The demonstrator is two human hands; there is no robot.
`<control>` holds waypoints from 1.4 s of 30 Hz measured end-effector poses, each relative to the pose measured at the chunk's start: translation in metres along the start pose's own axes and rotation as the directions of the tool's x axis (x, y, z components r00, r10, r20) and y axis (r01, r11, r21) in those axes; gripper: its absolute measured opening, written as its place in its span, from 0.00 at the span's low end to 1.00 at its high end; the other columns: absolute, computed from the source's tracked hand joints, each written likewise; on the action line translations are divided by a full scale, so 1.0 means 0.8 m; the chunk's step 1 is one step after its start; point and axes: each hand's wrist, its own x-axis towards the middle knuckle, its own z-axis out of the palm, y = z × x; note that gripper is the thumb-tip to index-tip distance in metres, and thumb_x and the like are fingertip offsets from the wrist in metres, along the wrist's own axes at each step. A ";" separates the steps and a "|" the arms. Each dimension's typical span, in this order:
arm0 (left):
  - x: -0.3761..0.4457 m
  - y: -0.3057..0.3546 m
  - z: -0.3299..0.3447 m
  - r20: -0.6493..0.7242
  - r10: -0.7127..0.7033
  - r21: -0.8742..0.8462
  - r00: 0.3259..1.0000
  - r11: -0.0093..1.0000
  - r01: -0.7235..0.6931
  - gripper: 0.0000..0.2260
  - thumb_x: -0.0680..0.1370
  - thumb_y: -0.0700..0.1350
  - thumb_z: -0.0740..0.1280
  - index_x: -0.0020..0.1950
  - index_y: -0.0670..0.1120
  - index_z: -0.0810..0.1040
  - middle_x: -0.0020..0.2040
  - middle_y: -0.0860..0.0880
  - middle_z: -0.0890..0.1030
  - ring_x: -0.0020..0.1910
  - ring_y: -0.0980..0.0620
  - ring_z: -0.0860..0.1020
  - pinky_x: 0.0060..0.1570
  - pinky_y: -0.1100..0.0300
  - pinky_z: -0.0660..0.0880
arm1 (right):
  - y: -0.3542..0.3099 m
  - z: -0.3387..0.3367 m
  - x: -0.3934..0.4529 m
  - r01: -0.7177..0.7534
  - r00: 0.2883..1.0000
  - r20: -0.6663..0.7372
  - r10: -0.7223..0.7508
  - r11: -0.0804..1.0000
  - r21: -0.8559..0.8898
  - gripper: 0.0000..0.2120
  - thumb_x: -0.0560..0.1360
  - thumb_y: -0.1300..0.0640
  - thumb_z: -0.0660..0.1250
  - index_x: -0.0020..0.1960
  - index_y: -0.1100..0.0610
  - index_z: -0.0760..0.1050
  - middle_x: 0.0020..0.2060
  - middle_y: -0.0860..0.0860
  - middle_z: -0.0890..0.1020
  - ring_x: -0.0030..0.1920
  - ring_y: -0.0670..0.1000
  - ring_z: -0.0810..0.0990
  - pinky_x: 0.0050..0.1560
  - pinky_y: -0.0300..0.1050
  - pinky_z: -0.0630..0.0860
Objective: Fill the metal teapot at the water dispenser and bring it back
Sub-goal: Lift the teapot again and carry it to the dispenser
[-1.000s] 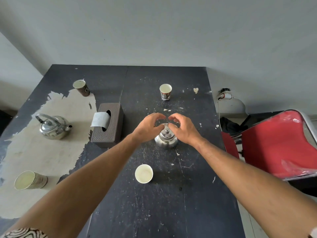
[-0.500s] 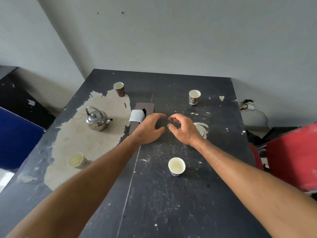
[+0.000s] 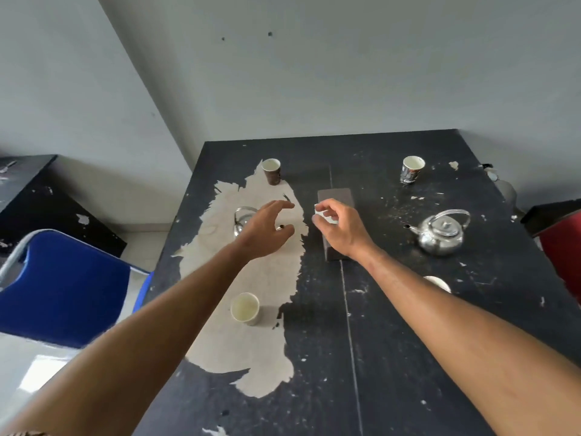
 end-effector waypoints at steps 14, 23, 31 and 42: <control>0.044 -0.177 -0.060 -0.011 0.020 0.045 1.000 0.999 -0.019 0.24 0.77 0.47 0.74 0.72 0.48 0.74 0.70 0.47 0.79 0.67 0.47 0.77 0.61 0.61 0.70 | -0.007 0.149 0.092 -0.013 0.992 0.125 0.022 0.998 -0.069 0.16 0.76 0.45 0.69 0.61 0.49 0.77 0.53 0.43 0.80 0.49 0.44 0.79 0.44 0.39 0.76; 0.106 -0.257 -0.019 0.052 -0.140 -0.328 0.989 0.933 0.149 0.20 0.83 0.54 0.58 0.68 0.44 0.76 0.65 0.46 0.77 0.62 0.50 0.77 0.62 0.56 0.74 | 0.045 0.222 0.166 -0.121 0.978 0.170 0.117 0.993 0.014 0.15 0.81 0.44 0.63 0.59 0.53 0.78 0.52 0.47 0.83 0.50 0.45 0.81 0.49 0.40 0.78; 0.152 -0.290 -0.006 0.182 -0.233 -0.449 0.955 0.844 0.292 0.18 0.81 0.47 0.60 0.44 0.36 0.83 0.39 0.44 0.85 0.38 0.53 0.80 0.39 0.62 0.76 | 0.065 0.265 0.198 -0.269 0.946 0.217 0.241 0.956 0.114 0.14 0.82 0.53 0.62 0.46 0.61 0.80 0.40 0.55 0.84 0.41 0.48 0.81 0.41 0.43 0.77; 0.160 -0.294 -0.010 0.298 -0.263 -0.483 0.918 0.788 0.383 0.21 0.77 0.48 0.62 0.22 0.51 0.75 0.24 0.56 0.73 0.25 0.59 0.69 0.38 0.56 0.67 | 0.047 0.275 0.204 -0.347 0.920 0.247 0.305 0.926 0.151 0.18 0.80 0.57 0.57 0.32 0.58 0.68 0.29 0.54 0.70 0.34 0.51 0.69 0.41 0.50 0.67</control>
